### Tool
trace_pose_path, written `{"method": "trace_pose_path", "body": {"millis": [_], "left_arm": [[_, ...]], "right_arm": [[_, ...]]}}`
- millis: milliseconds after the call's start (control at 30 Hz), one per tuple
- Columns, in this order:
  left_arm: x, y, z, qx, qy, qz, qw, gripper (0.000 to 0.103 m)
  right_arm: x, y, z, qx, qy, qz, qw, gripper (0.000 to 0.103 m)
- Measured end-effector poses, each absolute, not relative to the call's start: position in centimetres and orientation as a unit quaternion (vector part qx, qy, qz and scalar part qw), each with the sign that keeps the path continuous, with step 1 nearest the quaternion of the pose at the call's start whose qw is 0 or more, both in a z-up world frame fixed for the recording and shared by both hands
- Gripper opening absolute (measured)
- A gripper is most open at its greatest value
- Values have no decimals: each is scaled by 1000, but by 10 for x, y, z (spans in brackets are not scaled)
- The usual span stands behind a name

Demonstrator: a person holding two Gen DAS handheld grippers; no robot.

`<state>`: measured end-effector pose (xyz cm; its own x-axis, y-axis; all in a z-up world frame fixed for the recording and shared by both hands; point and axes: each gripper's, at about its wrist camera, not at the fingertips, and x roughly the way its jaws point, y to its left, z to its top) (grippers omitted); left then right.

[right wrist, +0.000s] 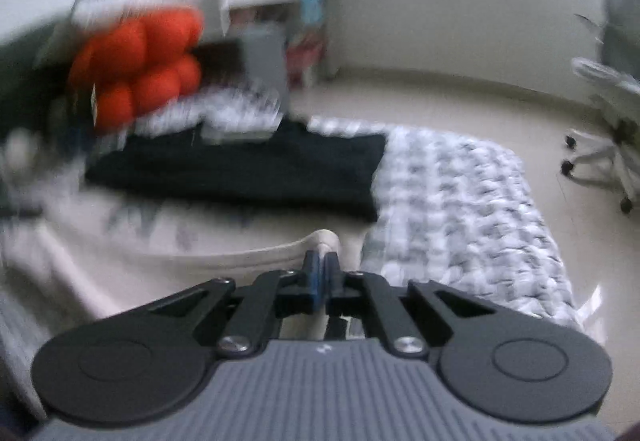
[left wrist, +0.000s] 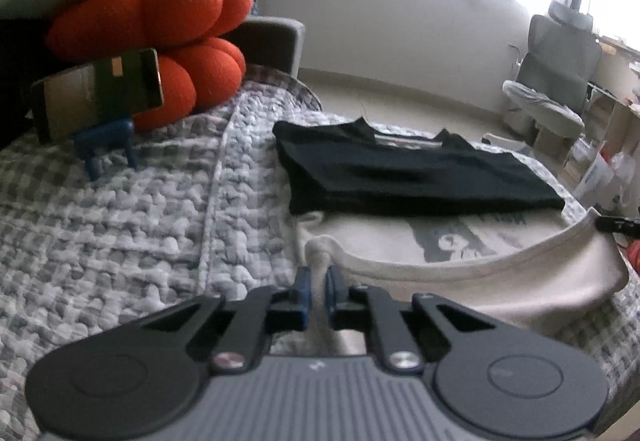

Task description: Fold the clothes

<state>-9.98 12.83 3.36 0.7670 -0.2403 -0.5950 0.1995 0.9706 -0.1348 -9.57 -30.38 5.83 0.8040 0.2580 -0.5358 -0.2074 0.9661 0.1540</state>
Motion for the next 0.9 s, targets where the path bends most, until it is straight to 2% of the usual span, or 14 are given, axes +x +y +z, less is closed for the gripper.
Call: {"method": "trace_pose_path", "body": {"millis": [167,300,367,400,433,500,567,767,900], "left_arm": [[-84,125,23,-47,339,-101,934,9],[-82,126,21,-51,343,-100,933,16],[-87,127,24,-45,339,-96,935,37],[-91,128,26,-41,336,-92,936,41],[-94,129,27,-38,334,-88,938,46],[-104,136,31,-44,333,-81,938,49],[-116,144,35,-56,333,-73,938,52],[-153,150,39,-90,344,-68,932,55],[-167,153,35,-127,359,-59,923,56]], "right_arm": [[-71,-300,41,41,324,82,942,2],[-63,-295,33,38,338,69,938,2],[-64,-294,34,35,338,70,938,5],[-65,-294,36,32,339,73,938,5],[-69,-295,38,31,336,74,938,12],[-79,-297,43,33,329,73,941,21],[-88,-301,47,41,320,66,944,43],[-120,-318,54,106,308,64,943,45],[-137,-334,47,209,326,78,919,46]]}}
